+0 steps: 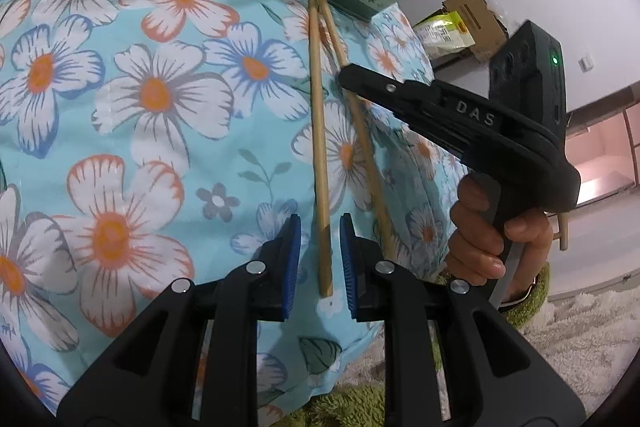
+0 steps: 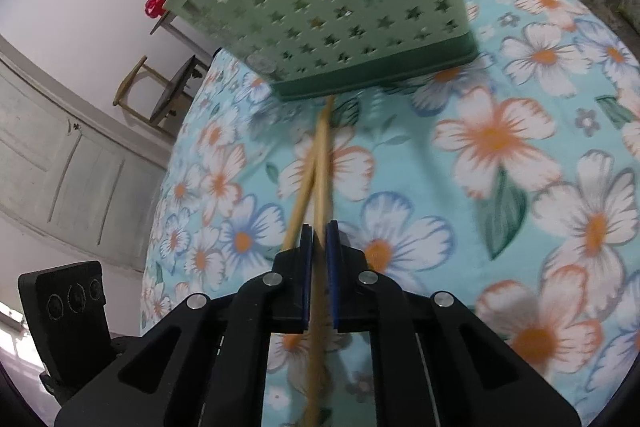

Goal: Organize utensils
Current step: 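Grasp one chopstick with the left tool while the right tool grasps the other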

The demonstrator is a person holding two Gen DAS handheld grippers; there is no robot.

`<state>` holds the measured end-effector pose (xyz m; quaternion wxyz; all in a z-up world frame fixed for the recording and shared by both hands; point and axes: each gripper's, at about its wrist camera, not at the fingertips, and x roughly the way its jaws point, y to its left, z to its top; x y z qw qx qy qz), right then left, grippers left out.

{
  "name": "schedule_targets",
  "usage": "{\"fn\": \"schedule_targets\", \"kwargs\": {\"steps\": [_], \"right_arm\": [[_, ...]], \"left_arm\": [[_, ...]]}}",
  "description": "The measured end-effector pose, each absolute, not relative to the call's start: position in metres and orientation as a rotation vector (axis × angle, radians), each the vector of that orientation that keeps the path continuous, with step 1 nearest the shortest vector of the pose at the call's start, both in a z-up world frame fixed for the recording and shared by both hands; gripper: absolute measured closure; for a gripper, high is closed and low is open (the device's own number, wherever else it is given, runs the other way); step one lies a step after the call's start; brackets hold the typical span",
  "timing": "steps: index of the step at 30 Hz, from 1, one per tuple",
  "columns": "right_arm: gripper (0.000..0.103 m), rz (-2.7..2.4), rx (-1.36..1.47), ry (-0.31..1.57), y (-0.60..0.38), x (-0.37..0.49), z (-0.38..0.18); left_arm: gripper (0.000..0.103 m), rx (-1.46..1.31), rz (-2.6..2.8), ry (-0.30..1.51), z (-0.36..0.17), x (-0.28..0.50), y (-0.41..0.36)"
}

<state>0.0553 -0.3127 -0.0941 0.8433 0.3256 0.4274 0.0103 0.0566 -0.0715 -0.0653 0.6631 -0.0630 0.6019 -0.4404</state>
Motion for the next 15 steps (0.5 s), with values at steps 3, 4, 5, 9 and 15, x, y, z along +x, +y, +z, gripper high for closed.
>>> {"fn": "schedule_targets", "kwargs": {"steps": [3,4,5,9,15], "right_arm": [[0.096,-0.006,0.665,0.903,-0.319,0.052,-0.093],[0.096,-0.015,0.658,0.903,-0.321,0.05,-0.093],[0.096,-0.028,0.645,0.907,-0.323,0.049,-0.093],[0.096,-0.05,0.61,0.93,-0.326,0.047,-0.095],[0.096,-0.053,0.542,0.949,-0.318,0.048,-0.096]], "left_arm": [[0.085,-0.122,-0.971,1.336,-0.063,0.062,-0.079],[0.085,-0.11,-0.965,1.327,-0.062,0.063,-0.08],[0.085,-0.089,-0.958,1.312,-0.06,0.065,-0.084],[0.085,0.027,-0.927,1.247,-0.057,0.072,-0.105],[0.094,0.161,-0.868,1.141,-0.056,0.077,-0.136]]}}
